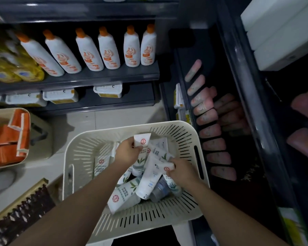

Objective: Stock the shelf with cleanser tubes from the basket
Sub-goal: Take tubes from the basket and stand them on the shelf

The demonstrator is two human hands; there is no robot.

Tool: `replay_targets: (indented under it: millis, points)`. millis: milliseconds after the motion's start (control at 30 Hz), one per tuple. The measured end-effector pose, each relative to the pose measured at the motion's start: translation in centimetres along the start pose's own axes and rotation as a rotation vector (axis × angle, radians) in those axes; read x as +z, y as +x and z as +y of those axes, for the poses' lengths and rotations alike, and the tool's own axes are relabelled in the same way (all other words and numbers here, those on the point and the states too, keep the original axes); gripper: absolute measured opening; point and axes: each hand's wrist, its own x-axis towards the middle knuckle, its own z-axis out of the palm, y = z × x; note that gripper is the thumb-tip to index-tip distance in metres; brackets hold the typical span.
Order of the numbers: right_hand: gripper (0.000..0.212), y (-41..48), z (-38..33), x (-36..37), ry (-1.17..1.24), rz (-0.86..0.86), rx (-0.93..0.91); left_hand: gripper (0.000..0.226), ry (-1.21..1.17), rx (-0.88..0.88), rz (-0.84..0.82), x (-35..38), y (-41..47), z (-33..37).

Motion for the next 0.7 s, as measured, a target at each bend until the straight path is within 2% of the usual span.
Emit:
replay_targets:
  millis: [167, 300, 467, 567, 700]
  points:
    - [0.031, -2.3, 0.2, -0.5, 0.252, 0.097, -0.006, 0.024, -0.167, 0.093, 0.026, -0.6, -1.6, 1.9]
    - [0.011, -4.4, 0.1, -1.7, 0.33, 0.208, -0.007, 0.024, -0.286, 0.121, -0.002, -0.1, -3.2, 3.7]
    - [0.019, -8.3, 1.2, -4.3, 0.506, 0.447, -0.067, 0.016, -0.374, 0.147, -0.044, 1.0, -6.1, 6.1]
    - [0.026, -11.1, 2.4, -5.7, 0.719, 0.555, -0.091, 0.017, -0.395, 0.183, -0.085, 1.5, -8.7, 7.8]
    - [0.016, -15.4, 3.8, -7.4, 0.969, 0.624, -0.132, 0.018, -0.398, 0.255, -0.186, 2.0, -12.9, 9.8]
